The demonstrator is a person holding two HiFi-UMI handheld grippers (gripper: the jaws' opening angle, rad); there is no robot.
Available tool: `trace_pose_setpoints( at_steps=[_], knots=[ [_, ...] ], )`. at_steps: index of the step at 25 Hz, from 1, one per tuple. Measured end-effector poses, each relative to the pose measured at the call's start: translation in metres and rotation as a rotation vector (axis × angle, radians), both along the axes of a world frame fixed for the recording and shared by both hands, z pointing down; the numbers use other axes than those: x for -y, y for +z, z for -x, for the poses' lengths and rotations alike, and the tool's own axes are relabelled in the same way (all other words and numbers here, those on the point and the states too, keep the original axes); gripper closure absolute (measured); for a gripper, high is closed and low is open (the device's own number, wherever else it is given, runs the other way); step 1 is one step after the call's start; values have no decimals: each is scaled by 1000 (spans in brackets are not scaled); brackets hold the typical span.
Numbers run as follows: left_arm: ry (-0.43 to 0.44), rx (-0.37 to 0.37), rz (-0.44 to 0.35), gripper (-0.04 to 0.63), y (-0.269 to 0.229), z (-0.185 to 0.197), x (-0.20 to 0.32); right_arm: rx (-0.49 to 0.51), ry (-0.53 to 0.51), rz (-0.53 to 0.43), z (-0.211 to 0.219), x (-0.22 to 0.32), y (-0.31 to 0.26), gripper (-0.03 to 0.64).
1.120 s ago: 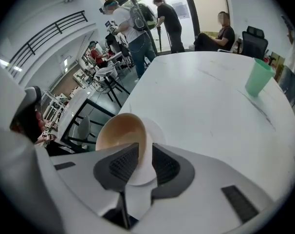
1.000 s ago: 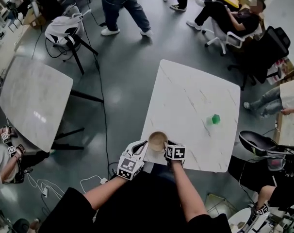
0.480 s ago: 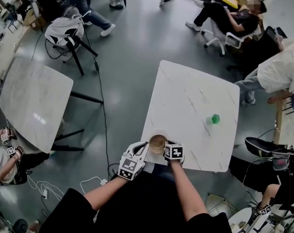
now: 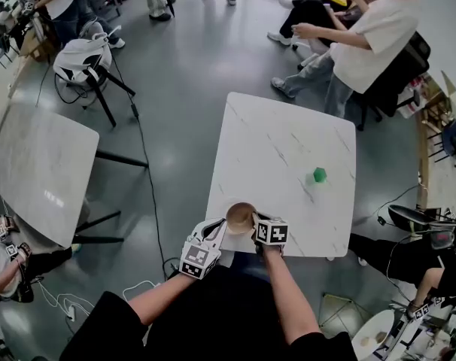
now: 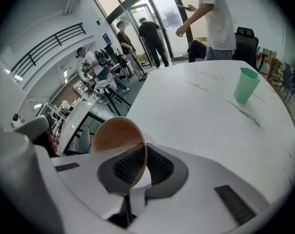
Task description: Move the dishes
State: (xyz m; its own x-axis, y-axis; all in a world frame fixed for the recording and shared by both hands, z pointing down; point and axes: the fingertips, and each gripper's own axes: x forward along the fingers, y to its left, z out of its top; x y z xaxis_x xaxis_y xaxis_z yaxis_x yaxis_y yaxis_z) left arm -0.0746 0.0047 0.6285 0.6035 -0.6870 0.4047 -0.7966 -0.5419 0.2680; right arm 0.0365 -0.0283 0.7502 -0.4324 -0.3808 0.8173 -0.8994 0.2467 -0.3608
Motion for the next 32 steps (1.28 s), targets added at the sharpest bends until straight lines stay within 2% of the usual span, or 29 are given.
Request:
trace_pose_setpoints(
  at_steps=[7,13,19,26,32],
  knots=[
    [6,-13,-25,578,-14,-40,11,20,18,-18,-40,11,-28,591],
    [19,-18,-34,578,-20,-90,23,20,28,-16,-94,21,-38,591],
    [22,-20,-43,578,-27,-144,37,3,48,-2,-164,30,-38,591],
    [-4,-2,-35,578,-22,-197,50,-30,26,4,-239,53,-30,590],
    [-40,15,-30,578,-17,-222,58,-46,4,34,-279,70,-10,589]
  ],
)
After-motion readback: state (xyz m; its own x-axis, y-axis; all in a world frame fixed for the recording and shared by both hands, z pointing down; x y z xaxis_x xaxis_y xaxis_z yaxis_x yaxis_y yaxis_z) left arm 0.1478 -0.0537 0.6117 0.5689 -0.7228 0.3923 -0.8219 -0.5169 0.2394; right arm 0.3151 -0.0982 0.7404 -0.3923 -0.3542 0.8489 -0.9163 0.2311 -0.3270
